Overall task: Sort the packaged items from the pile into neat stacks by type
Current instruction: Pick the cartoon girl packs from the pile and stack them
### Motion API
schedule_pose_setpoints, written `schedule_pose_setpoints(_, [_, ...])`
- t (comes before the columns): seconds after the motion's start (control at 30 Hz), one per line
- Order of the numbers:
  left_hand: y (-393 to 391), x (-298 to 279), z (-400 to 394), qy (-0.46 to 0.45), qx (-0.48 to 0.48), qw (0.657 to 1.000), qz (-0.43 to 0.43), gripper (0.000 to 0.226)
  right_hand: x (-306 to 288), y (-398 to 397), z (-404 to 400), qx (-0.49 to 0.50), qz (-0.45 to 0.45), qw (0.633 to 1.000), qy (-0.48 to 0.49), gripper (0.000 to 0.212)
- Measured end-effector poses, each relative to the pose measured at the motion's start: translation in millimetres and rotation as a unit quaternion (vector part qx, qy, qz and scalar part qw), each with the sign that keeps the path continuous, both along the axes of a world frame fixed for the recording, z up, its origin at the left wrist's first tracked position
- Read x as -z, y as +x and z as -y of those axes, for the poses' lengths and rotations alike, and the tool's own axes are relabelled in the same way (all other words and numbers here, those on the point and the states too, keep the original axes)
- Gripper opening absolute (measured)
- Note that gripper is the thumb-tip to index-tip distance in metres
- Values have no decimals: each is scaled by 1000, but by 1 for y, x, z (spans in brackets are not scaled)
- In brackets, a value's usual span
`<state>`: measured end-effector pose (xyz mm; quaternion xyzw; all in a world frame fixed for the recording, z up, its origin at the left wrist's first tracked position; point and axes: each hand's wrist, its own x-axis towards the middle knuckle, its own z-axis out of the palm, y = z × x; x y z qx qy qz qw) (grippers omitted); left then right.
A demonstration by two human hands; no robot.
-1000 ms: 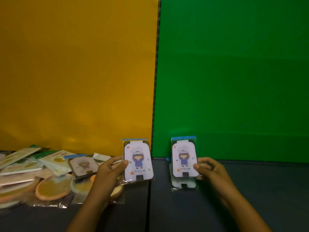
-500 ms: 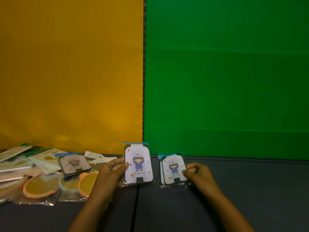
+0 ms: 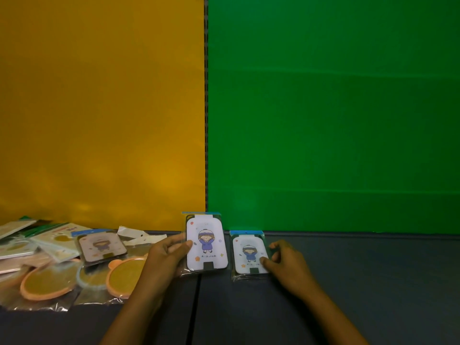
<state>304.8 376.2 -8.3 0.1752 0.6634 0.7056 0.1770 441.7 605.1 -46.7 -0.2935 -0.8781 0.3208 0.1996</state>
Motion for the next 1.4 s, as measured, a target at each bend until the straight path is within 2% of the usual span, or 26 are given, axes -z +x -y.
schedule_pose_setpoints(0.1, [2, 0, -12, -7, 5, 1000, -7, 15, -3, 9, -8, -6, -8, 1000, 22, 36])
schedule_pose_setpoints(0.2, [4, 1, -28, -9, 12, 1000, -14, 21, -6, 24, -21, -3, 15, 995, 97, 35])
schedule_pose_setpoints(0.3, [8, 1, -46, -2, 27, 1000, -4, 19, -7, 37, -31, 1, 69, 978, 199, 43])
schedule_pose_setpoints(0.4, [10, 6, -64, -13, 48, 999, 3, 17, -9, 45, -36, 1, 104, 966, 235, 54])
schedule_pose_setpoints(0.53, [11, 20, -85, -78, 50, 995, -25, 25, -7, 52, -37, 0, 120, 964, 238, 59])
schedule_pose_setpoints(0.63, [11, 28, -96, -146, 38, 985, -89, 30, -6, 57, -38, 1, 121, 964, 235, 59])
schedule_pose_setpoints(0.77, [9, 31, -102, -224, 10, 952, -210, 30, -7, 60, -39, 1, 112, 966, 231, 58])
schedule_pose_setpoints(0.9, [7, 39, -104, -271, 6, 920, -283, 33, -11, 59, -37, -3, 106, 968, 225, 56])
schedule_pose_setpoints(1.2, [6, 46, -98, -249, 1, 924, -289, 34, -27, 38, -17, -20, 56, 972, 227, 49])
schedule_pose_setpoints(1.3, [0, 41, -80, -222, -20, 927, -301, 30, -35, 22, -6, -40, 38, 970, 237, 46])
schedule_pose_setpoints(1.4, [-15, 34, -45, -236, -41, 919, -313, 23, -40, 6, 8, -64, 21, 970, 234, 47])
